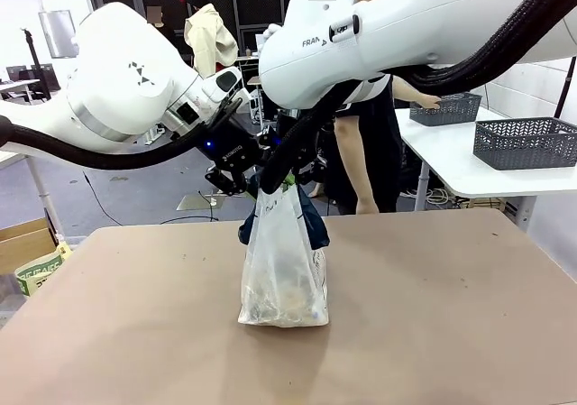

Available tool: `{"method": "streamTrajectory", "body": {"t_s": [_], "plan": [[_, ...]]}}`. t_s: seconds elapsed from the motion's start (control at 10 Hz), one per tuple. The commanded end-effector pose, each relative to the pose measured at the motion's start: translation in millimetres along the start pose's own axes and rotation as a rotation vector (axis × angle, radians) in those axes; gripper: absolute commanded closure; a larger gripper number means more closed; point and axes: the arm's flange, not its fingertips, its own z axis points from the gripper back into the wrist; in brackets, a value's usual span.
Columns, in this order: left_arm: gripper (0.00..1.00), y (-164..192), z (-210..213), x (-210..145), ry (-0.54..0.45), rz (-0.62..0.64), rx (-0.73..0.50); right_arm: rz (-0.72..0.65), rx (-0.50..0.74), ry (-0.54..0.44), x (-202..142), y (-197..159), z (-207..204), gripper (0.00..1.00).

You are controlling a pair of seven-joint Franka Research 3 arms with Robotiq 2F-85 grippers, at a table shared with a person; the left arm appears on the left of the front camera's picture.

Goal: Transfer purchased items from the store into the shopping bag.
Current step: Move the Reusable shopping bag to the right side of the table.

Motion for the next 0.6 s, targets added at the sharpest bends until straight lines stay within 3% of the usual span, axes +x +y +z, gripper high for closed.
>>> {"method": "streamTrajectory", "body": {"t_s": [0.0, 0.5], "plan": [[0.00, -1.7, 2.7, -5.4, 0.027, -0.034, -0.031, -0.007, 0.033, 0.003, -4.9, -3.4, -1.4, 1.00], [0.00, -8.6, -8.2, -2.5, 0.051, -0.042, 0.003, -0.004, 0.037, 0.009, -4.6, -3.8, -3.1, 1.00]]}}
